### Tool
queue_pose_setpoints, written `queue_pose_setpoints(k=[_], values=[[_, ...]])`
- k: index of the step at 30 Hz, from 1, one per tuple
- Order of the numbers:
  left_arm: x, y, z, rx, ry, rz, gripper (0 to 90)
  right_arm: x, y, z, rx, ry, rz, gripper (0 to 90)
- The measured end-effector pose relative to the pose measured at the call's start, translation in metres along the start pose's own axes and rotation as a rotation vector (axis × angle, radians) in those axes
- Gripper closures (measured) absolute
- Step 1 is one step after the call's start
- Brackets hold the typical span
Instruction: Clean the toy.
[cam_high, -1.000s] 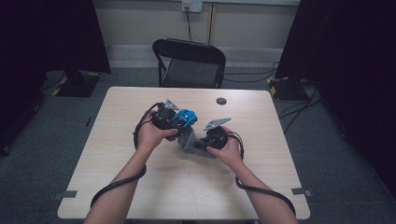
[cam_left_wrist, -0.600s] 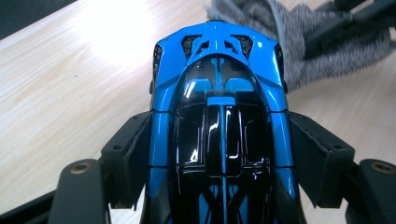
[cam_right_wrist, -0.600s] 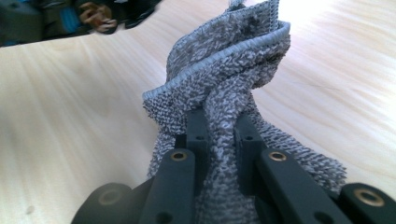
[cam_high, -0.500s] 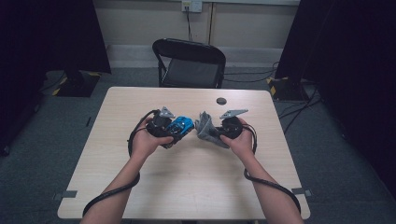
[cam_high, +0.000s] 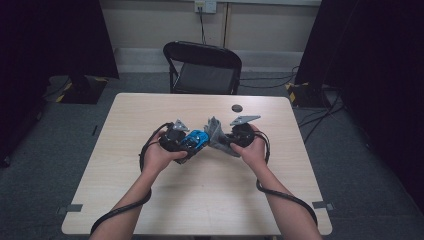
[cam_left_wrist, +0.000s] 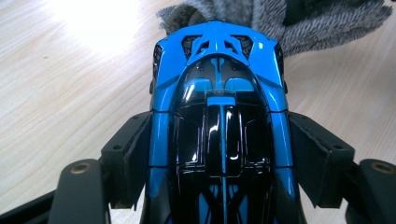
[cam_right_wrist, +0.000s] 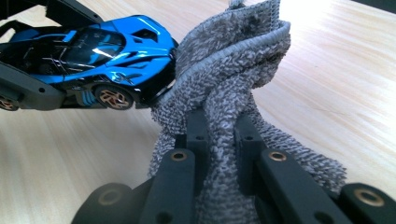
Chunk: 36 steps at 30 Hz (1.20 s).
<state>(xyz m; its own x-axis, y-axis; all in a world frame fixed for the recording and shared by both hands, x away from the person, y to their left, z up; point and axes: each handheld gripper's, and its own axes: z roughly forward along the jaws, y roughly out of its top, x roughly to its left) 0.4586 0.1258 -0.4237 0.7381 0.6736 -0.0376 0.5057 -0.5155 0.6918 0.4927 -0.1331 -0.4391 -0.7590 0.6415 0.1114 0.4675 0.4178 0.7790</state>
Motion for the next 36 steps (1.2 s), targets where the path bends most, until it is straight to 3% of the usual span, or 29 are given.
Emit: queue_pose_setpoints(k=[13,21,36], values=[[-0.005,0.012,0.000,-0.024,-0.002,0.009,28.3,0.006,-0.007,0.009,0.004,0.055,0.009,81.0],[-0.002,0.018,0.005,-0.023,-0.009,-0.014,28.3,0.022,-0.004,0.016,0.015,0.097,-0.038,81.0],[0.005,0.022,0.008,-0.011,0.000,-0.035,28.3,0.036,-0.003,0.023,0.024,0.137,-0.086,81.0]])
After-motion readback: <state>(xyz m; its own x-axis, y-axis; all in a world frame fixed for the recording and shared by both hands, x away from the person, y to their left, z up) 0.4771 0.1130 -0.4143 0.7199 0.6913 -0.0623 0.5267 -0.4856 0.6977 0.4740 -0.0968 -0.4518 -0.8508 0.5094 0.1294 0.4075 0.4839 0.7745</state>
